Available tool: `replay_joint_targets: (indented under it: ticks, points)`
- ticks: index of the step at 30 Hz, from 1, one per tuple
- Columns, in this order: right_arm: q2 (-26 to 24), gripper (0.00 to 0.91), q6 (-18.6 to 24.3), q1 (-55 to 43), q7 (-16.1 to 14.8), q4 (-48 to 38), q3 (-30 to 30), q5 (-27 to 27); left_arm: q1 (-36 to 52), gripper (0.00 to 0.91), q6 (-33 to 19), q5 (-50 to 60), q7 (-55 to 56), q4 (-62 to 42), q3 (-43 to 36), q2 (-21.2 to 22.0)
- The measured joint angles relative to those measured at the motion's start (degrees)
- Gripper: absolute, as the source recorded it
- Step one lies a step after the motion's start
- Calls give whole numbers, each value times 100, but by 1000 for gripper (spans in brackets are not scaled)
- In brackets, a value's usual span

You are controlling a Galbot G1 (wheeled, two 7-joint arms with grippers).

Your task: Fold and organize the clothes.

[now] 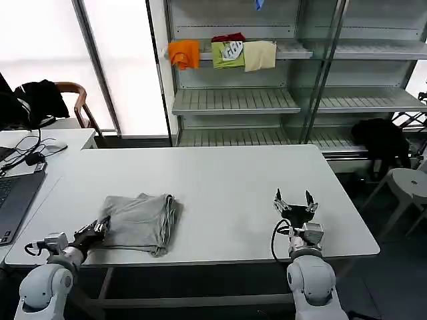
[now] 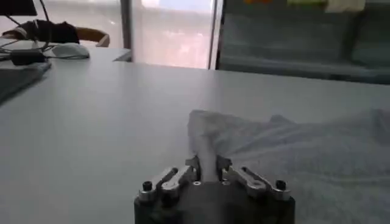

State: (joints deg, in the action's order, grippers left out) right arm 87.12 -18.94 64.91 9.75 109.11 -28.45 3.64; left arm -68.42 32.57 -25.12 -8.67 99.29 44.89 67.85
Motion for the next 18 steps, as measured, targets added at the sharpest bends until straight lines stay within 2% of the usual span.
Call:
replay_joint_targets:
  ticks: [10,18]
  points:
    - [-28,907,83,25,-45,-73,-83,8,65,0,-319,358,-138,126,169,-25]
    - [1,907,153,-13,-71,-186,-55,15,324,0,-703,1401,-448,134,678,-585]
